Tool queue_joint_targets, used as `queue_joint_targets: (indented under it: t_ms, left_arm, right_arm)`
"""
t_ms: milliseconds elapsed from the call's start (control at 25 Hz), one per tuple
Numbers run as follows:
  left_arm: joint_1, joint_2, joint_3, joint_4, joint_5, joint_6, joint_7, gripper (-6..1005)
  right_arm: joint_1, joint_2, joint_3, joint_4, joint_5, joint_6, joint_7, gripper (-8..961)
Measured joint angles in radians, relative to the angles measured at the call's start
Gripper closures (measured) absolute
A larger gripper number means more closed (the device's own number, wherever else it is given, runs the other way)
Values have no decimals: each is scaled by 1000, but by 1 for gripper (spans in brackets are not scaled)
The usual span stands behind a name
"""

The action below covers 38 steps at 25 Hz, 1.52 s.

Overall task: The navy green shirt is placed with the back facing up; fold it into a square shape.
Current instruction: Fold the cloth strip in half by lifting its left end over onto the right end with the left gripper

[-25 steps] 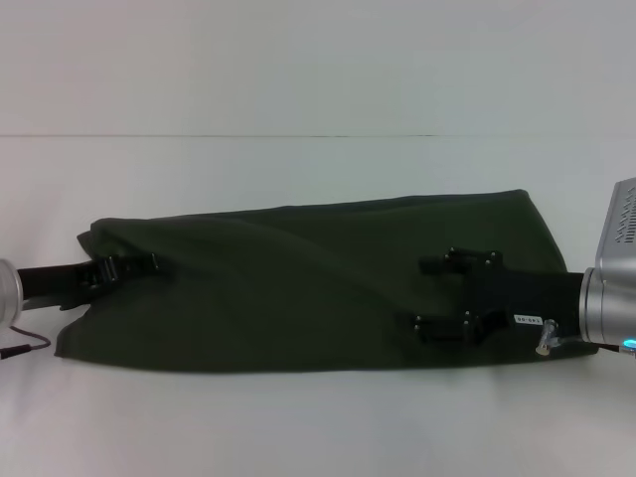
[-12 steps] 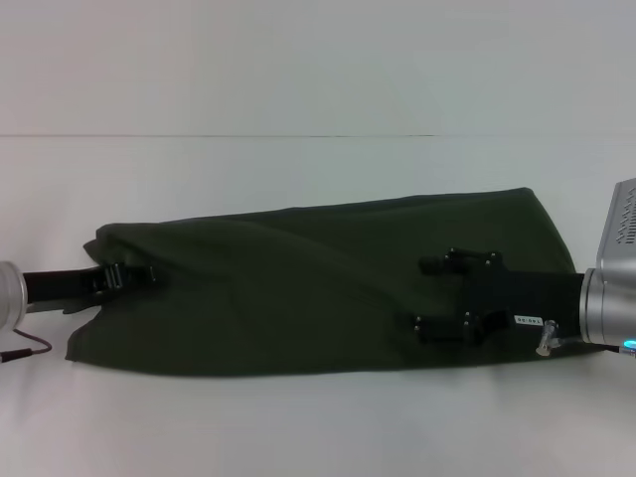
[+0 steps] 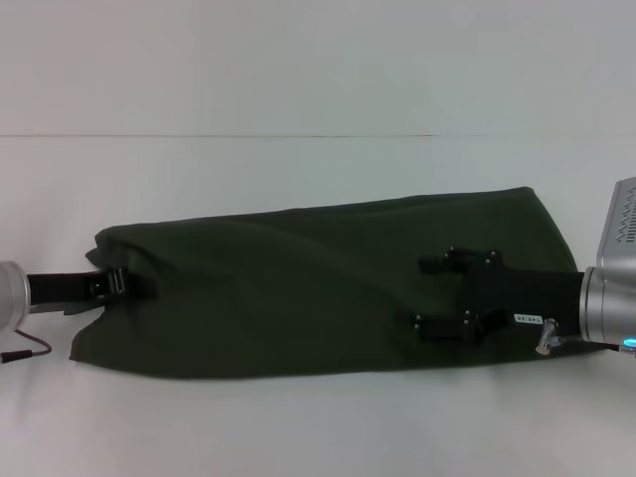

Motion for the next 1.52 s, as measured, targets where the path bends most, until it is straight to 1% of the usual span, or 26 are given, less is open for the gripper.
queue_joint_targets:
  t_ms: [160, 240, 320, 360, 520, 720, 880, 1000, 1120, 1320, 1440, 1520]
  left_arm:
    - [-1, 6, 12, 0, 0, 0, 0, 860]
    - [-1, 15, 12, 0, 0, 6, 0, 916]
    - [1, 32, 12, 1, 0, 17, -1, 922]
    - [4, 41, 12, 1, 0, 24, -2, 926]
    - [12, 98, -7, 4, 22, 71, -8, 932]
    - [7, 159, -113, 43, 173, 145, -18, 933]
    - [5, 197, -181, 83, 274, 175, -35, 932]
    - [5, 218, -207, 107, 320, 194, -50, 932]
    - [4, 224, -218, 124, 338, 213, -72, 933]
    - [-10, 222, -217, 136, 338, 254, -161, 933]
    - [-24, 216, -219, 154, 335, 303, -213, 932]
    - [-43, 203, -222, 175, 327, 352, -248, 932]
  right_arm:
    - [0, 0, 0, 0, 2, 0, 0, 69]
    - [1, 0, 0, 1, 2, 0, 0, 69]
    - [0, 0, 1, 2, 1, -1, 0, 69]
    - [0, 0, 1, 2, 1, -3, 0, 69]
    - [0, 0, 6, 1, -1, -17, 0, 69]
    - [-1, 0, 1, -3, -1, -21, 0, 70]
    - [0, 0, -1, -3, -2, -23, 0, 70]
    - [0, 0, -1, -4, -2, -29, 0, 70]
    - [0, 0, -1, -4, -2, -30, 0, 70]
    - [1, 0, -2, -4, -3, -30, 0, 70]
    - [2, 0, -2, -4, -3, -31, -1, 70]
    - [2, 0, -2, -3, -3, -30, -3, 70]
